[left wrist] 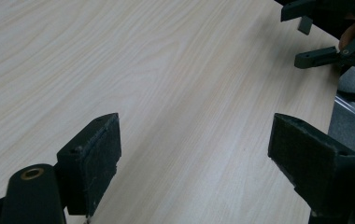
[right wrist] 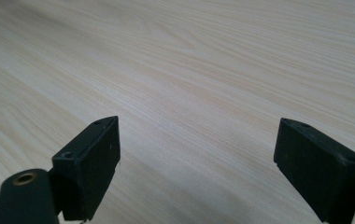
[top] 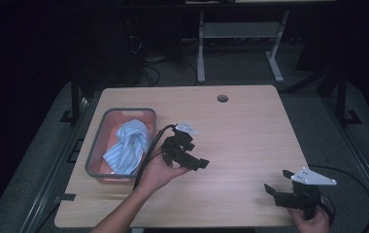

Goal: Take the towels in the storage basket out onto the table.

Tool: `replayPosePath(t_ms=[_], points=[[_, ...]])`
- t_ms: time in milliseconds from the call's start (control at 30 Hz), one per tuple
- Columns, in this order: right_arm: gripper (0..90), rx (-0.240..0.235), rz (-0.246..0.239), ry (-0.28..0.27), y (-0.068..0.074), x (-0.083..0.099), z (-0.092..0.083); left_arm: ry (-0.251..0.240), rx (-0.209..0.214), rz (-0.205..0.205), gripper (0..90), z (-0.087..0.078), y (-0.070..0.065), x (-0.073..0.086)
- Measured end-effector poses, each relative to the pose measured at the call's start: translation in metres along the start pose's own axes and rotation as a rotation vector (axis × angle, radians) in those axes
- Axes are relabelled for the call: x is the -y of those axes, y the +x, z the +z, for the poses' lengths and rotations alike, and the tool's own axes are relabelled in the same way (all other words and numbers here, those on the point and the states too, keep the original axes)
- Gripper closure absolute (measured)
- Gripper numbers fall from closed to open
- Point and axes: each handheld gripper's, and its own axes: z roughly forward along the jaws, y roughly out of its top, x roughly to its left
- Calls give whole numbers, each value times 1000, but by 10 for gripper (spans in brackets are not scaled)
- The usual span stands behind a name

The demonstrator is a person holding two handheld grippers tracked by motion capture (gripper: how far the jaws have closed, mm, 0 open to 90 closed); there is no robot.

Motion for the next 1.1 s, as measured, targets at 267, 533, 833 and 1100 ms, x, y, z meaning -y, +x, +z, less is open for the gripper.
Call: replayPosePath(t_ms=[267, 533, 833, 1100], points=[[142, 0, -2, 0, 0, 0, 0, 7, 17, -11, 169, -5, 7, -4], [141, 1, -11, -3, 0, -2, 0, 11, 0, -27, 170, -14, 16, -6], [141, -3, 2, -1, -1, -1, 0, -7, -7, -42, 170, -23, 22, -4], [141, 0, 2, -3, -2, 0, -1, -17, -12, -32, 170, -38, 26, -4]])
